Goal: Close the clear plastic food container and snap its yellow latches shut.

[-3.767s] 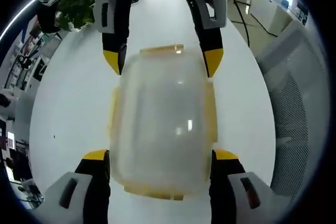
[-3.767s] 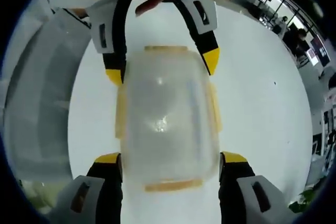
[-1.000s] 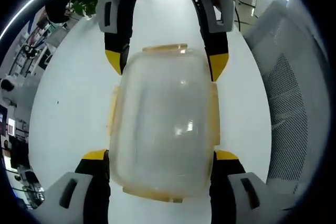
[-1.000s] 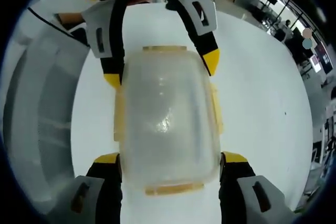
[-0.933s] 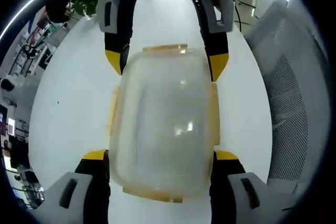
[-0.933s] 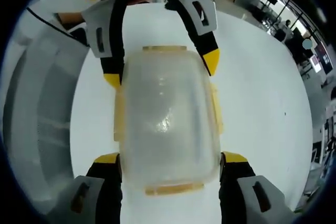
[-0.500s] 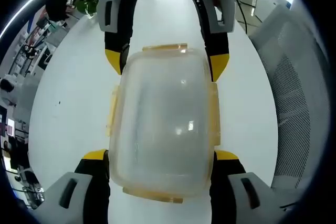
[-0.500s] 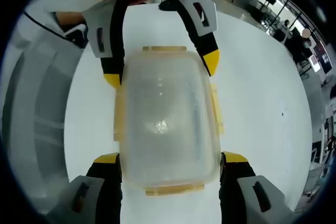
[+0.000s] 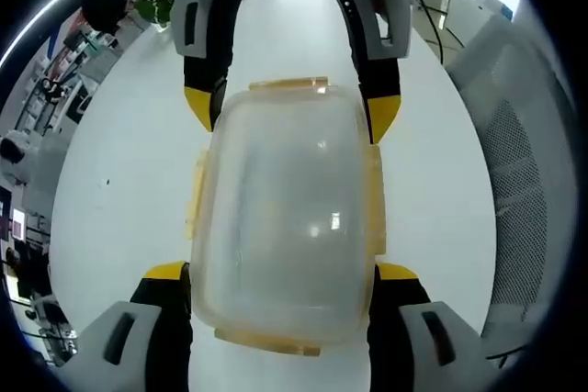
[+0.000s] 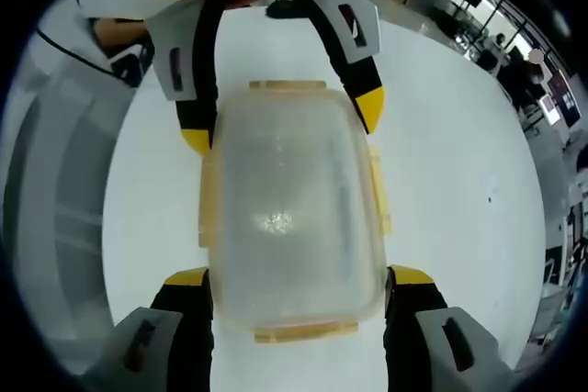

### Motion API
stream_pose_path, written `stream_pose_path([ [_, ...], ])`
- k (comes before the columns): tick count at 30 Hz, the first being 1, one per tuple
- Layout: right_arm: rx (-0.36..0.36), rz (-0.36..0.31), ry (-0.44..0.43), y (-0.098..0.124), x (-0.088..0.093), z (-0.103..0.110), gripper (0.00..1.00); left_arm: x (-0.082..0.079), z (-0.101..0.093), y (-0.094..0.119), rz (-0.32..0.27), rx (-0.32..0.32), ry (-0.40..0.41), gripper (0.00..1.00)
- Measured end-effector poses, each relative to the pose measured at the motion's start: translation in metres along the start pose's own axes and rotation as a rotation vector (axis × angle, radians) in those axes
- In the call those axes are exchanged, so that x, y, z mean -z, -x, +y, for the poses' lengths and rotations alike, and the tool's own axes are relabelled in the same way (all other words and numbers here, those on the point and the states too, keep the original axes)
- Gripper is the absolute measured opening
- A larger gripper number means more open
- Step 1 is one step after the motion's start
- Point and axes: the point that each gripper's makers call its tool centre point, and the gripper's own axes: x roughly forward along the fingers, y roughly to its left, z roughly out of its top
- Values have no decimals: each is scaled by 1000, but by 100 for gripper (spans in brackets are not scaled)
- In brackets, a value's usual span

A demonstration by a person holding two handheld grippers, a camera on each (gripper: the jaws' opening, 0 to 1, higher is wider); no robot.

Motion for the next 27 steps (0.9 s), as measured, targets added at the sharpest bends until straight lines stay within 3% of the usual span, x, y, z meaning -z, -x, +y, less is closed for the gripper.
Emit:
stream_pose_path([
  [13,3,4,-2,-2,-1,-21,77,0,21,-5,8,5,-7,79],
  [27,9,31,9,-4,-1,-27,77,1,28,-6,15,3,-6,80],
])
